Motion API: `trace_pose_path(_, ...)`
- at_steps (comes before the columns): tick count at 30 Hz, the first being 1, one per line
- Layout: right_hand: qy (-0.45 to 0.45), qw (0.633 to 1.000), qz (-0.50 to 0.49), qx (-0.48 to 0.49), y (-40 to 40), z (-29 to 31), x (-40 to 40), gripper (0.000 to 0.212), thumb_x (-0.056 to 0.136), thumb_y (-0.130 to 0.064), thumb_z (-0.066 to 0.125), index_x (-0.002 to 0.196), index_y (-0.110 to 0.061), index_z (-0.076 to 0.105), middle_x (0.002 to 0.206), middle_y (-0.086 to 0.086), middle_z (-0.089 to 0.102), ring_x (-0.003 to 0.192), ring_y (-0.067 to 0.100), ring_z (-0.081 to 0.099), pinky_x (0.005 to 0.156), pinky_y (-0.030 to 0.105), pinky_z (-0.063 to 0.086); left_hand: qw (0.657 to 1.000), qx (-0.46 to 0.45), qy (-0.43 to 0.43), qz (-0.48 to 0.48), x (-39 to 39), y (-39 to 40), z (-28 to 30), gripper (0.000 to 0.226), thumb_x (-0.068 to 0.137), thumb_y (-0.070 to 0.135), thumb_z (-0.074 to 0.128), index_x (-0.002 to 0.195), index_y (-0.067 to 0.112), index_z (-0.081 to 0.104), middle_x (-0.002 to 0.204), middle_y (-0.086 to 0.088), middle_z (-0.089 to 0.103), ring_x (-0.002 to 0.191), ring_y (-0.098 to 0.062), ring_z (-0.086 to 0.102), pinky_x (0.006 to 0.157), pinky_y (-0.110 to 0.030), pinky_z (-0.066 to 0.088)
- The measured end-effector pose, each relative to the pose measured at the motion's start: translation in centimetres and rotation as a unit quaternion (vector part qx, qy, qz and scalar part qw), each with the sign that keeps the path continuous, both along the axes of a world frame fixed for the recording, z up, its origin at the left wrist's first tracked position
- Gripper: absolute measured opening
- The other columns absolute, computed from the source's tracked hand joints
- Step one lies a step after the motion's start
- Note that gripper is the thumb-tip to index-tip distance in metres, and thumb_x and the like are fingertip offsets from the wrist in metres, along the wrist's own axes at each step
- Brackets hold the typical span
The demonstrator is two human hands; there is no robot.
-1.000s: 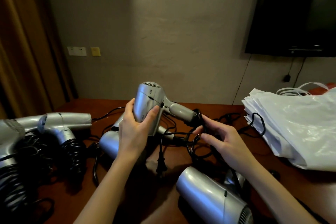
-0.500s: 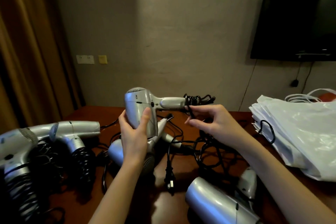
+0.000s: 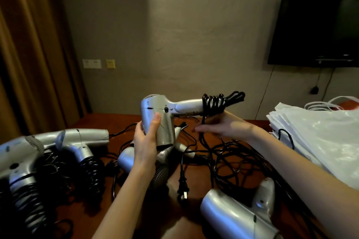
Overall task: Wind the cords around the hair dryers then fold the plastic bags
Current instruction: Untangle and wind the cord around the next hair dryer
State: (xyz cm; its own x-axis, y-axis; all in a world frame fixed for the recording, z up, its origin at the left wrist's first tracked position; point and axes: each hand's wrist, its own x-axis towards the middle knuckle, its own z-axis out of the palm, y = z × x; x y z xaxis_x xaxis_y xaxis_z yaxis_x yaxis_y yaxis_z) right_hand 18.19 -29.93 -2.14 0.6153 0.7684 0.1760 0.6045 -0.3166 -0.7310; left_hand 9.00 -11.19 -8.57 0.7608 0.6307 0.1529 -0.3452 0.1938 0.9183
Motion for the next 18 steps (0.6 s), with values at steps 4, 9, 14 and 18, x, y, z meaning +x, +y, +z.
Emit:
trace_pose_path(4,0.042,0.987,0.02,-0.155,-0.1,0.9,0.9,0.009,0.096,-0.023,0.053,0.099,-0.025,0.061,0.046,-0.013,0.057,0.039,-0.003,0.049,0.05,0.011,0.04,1.0,0.016,-0.012,-0.023,-0.2,0.1,0.0,0.066,0.07,0.059,0.075,0.116,0.013,0.06,0.106,-0.017,0.071,0.1,-0.04,0.068,0.093,-0.056,0.053)
trace_pose_path(9,0.163,0.959,0.091,-0.214,-0.1,1.5,1.6,0.015,0.098,-0.008,0.048,0.107,-0.016,0.058,0.099,-0.004,0.065,0.067,0.003,0.068,0.06,0.013,0.053,0.997,0.04,-0.017,-0.057,-0.2,0.4,-0.2,0.06,0.073,0.054,0.067,0.116,0.013,0.061,0.103,-0.016,0.071,0.091,-0.033,0.069,0.08,-0.047,0.055)
trace_pose_path(14,0.088,0.936,0.094,-0.327,-0.2,1.0,1.6,0.011,0.094,-0.023,0.059,0.102,-0.022,0.066,0.098,-0.007,0.066,0.086,0.008,0.064,0.081,0.024,0.051,0.997,0.032,-0.029,-0.07,-0.3,0.5,-0.1,0.055,0.079,0.05,0.071,0.116,0.011,0.062,0.093,-0.01,0.074,0.083,-0.027,0.07,0.077,-0.042,0.054)
trace_pose_path(18,-0.008,0.972,0.035,-0.232,-0.2,-0.5,0.9,0.019,0.086,-0.036,0.068,0.1,-0.023,0.073,0.103,-0.007,0.068,0.102,0.01,0.061,0.096,0.03,0.046,0.994,0.03,-0.037,-0.096,-0.4,0.1,0.1,0.054,0.08,0.047,0.069,0.115,0.008,0.06,0.084,-0.006,0.073,0.074,-0.02,0.07,0.067,-0.035,0.055)
